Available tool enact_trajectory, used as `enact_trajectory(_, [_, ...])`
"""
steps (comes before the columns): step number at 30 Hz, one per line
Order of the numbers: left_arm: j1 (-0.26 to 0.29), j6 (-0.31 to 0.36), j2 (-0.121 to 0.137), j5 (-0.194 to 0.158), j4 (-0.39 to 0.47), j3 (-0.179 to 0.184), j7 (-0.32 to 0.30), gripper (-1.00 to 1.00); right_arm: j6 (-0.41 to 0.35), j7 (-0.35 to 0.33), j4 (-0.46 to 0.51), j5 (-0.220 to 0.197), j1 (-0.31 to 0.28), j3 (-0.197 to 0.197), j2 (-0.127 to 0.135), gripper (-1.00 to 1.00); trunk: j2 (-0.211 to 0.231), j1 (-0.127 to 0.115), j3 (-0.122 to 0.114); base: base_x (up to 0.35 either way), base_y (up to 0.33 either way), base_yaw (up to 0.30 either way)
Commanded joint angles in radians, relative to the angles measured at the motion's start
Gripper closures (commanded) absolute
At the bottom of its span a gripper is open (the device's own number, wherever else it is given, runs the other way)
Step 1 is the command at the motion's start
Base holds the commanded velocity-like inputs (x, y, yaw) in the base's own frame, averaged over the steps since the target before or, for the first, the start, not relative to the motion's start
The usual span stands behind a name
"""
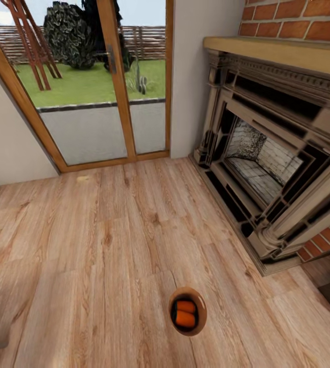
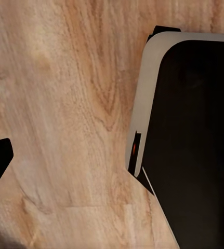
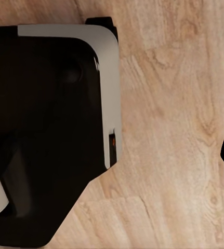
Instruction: Put the three can of soda from the living room inside the tash can in the kitchen.
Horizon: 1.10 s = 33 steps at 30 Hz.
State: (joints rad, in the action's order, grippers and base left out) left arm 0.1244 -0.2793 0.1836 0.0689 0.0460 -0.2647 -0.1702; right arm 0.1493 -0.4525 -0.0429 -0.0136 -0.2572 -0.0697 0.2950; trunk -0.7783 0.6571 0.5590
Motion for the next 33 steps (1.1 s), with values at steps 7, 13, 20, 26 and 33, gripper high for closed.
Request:
enact_trajectory(7, [0.001,0.002,0.000,0.001,-0.001,-0.001,0.002,-1.00,0.000,0.000,0.000,0.000,0.002,-0.017,0.000,-1.00,0.049,-0.027,-0.022,0.000,0.000,0.000])
enact_trajectory(13, [0.001,0.002,0.003,0.001,0.001,-0.001,0.003,-1.00,-0.001,0.000,0.000,0.001,0.009,-0.022,0.002,-1.00,0.091,-0.050,-0.041,0.000,0.000,0.000])
enact_trajectory(20, [0.001,0.000,0.003,0.002,0.001,-0.001,0.004,-1.00,-0.001,0.000,0.000,0.001,0.016,-0.022,0.002,-1.00,0.140,-0.077,-0.063,0.000,0.000,0.000])
enact_trajectory(26, [0.001,-0.001,0.003,0.002,0.002,-0.001,0.003,-1.00,-0.001,0.000,0.000,0.000,0.017,-0.022,0.002,-1.00,0.182,-0.100,-0.082,0.000,0.000,0.000])
enact_trajectory(33, [0.001,-0.001,0.003,0.002,0.003,-0.001,0.003,-1.00,-0.001,0.005,0.001,0.000,0.018,-0.022,0.000,-1.00,0.231,-0.127,-0.104,0.000,0.000,0.000])
